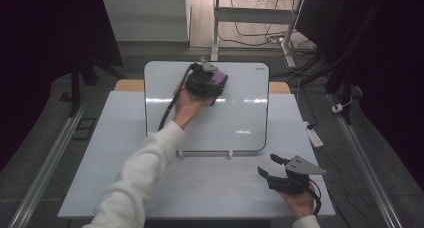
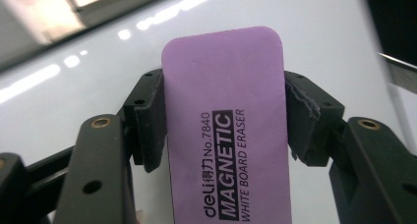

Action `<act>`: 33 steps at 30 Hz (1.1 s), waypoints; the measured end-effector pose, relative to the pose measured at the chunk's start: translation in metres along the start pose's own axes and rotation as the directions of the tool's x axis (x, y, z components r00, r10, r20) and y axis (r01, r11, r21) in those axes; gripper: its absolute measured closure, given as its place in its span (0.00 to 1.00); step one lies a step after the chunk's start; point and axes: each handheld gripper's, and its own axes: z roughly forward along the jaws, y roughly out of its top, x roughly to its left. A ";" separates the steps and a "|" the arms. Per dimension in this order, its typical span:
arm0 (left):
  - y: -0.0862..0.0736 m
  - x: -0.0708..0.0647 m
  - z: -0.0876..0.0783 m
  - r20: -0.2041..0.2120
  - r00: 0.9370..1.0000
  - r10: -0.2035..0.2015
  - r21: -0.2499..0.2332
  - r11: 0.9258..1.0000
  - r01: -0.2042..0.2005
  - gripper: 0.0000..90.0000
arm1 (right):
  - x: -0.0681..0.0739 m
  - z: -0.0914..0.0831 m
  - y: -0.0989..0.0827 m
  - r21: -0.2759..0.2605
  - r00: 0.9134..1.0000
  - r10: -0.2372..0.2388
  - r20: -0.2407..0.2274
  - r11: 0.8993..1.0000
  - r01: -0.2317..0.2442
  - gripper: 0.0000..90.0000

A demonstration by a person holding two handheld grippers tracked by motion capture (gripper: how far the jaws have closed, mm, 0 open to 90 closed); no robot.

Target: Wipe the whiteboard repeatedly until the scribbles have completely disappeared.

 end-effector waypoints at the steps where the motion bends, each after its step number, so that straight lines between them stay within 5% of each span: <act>1: 0.003 -0.007 0.005 0.006 1.000 0.014 0.005 1.000 -0.014 0.44 | 0.000 -0.001 0.000 -0.003 1.000 0.003 0.002 1.000 -0.003 0.35; 4: 0.006 -0.017 0.009 -0.003 0.999 0.044 0.010 0.999 -0.044 0.44 | -0.002 -0.003 0.000 -0.008 1.000 0.006 0.005 1.000 -0.006 0.35; 7: 0.004 -0.006 0.001 -0.004 1.000 0.027 0.011 1.000 -0.027 0.44 | -0.003 -0.004 -0.002 -0.008 1.000 0.007 0.007 1.000 -0.007 0.35; 13: -0.019 0.049 -0.038 -0.107 0.993 -0.045 0.000 0.999 0.045 0.44 | -0.002 -0.005 -0.002 -0.010 1.000 0.009 0.009 1.000 -0.009 0.35; 18: -0.047 0.093 -0.069 -0.183 0.977 -0.114 -0.011 0.993 0.114 0.44 | -0.002 -0.003 -0.001 -0.003 1.000 0.004 0.014 1.000 -0.004 0.35; 22: -0.064 0.113 -0.085 -0.200 0.967 -0.159 -0.020 0.987 0.158 0.44 | -0.001 -0.002 -0.001 -0.001 1.000 0.006 0.015 1.000 -0.006 0.35; 27: -0.068 0.113 -0.087 -0.209 0.965 -0.161 -0.020 0.987 0.161 0.44 | -0.001 0.000 0.000 -0.002 1.000 0.003 0.013 1.000 -0.003 0.35; 33: -0.068 0.100 -0.086 -0.155 0.977 -0.147 -0.027 0.989 0.144 0.44 | -0.001 0.000 0.001 -0.004 1.000 0.001 0.009 1.000 -0.001 0.35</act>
